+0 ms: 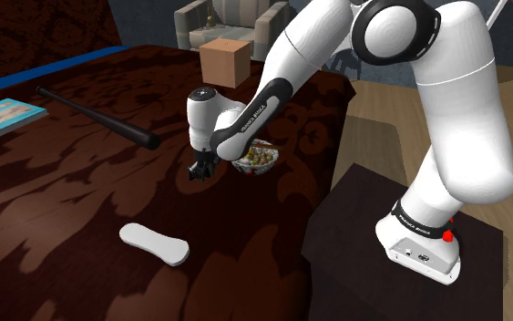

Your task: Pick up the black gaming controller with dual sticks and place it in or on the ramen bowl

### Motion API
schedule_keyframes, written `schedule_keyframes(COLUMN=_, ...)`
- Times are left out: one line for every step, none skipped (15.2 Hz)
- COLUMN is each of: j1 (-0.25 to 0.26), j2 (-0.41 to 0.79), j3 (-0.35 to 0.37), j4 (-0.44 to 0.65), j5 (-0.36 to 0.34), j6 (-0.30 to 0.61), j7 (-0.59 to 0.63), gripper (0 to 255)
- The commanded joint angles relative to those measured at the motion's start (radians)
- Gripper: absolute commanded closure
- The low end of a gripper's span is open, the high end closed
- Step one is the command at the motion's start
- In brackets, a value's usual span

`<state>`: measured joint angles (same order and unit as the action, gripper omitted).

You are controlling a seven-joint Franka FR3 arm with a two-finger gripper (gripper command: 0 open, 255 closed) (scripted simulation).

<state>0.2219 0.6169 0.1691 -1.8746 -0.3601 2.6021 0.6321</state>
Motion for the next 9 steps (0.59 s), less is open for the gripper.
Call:
schedule_keyframes(j1=-0.003, j2=-0.01, j3=0.003, j4=-0.002, j5=0.004, j6=-0.008, j7=-0.003, gripper=255)
schedule_keyframes(j1=-0.005, j2=-0.021, j3=0.007, j4=-0.004, j5=0.008, j6=-0.017, j7=-0.007, gripper=255)
schedule_keyframes(j1=-0.007, j2=-0.031, j3=0.01, j4=-0.005, j5=0.011, j6=-0.026, j7=-0.01, gripper=255)
schedule_keyframes(j1=-0.01, j2=-0.041, j3=0.014, j4=-0.007, j5=0.015, j6=-0.034, j7=-0.014, gripper=255)
schedule_keyframes(j1=-0.012, j2=-0.051, j3=0.017, j4=-0.008, j5=0.019, j6=-0.043, j7=-0.018, gripper=255)
schedule_keyframes(j1=-0.014, j2=-0.061, j3=0.02, j4=-0.008, j5=0.023, j6=-0.052, j7=-0.021, gripper=255)
schedule_keyframes(j1=-0.017, j2=-0.071, j3=0.024, j4=-0.009, j5=0.028, j6=-0.061, j7=-0.025, gripper=255)
schedule_keyframes(j1=-0.019, j2=-0.081, j3=0.027, j4=-0.01, j5=0.032, j6=-0.07, j7=-0.028, gripper=255)
schedule_keyframes(j1=-0.021, j2=-0.09, j3=0.03, j4=-0.01, j5=0.036, j6=-0.079, j7=-0.032, gripper=255)
